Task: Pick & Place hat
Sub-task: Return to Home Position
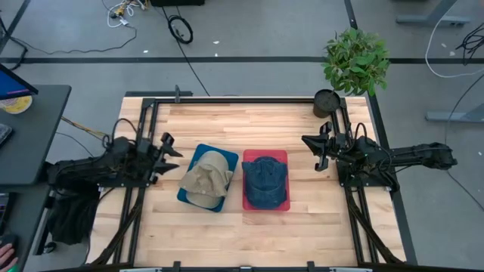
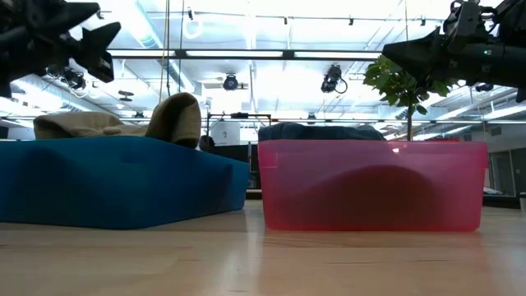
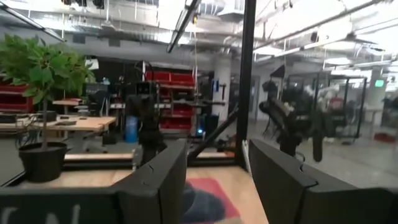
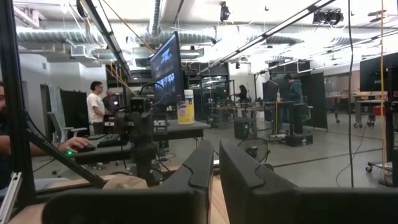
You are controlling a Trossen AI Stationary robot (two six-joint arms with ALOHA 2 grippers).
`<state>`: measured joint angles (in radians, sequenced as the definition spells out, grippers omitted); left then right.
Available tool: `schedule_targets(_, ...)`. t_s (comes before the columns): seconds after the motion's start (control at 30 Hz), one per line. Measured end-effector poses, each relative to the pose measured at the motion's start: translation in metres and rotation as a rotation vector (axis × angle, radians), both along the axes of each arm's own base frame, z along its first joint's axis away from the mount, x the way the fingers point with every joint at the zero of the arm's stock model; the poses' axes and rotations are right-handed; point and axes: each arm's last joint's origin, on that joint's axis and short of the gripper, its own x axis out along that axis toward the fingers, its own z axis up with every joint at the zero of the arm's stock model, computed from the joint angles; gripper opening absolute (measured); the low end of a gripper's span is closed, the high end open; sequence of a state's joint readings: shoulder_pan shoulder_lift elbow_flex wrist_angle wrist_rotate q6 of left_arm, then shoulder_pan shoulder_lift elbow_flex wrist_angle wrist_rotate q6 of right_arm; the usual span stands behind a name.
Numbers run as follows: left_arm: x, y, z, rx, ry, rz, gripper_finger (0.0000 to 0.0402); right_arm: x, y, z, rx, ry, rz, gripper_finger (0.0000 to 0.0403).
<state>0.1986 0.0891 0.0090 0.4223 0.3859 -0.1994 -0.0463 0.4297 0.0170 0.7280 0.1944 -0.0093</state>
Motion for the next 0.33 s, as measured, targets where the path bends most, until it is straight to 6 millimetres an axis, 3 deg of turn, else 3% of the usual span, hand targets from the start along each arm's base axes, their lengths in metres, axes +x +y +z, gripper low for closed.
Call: schedule_targets(0.33,0.0027,0.0004,-0.0091,0.028,0.088,0.01,0.0177,0.0,0.0,0.0001,0.0,0.0,0.0,0.0032)
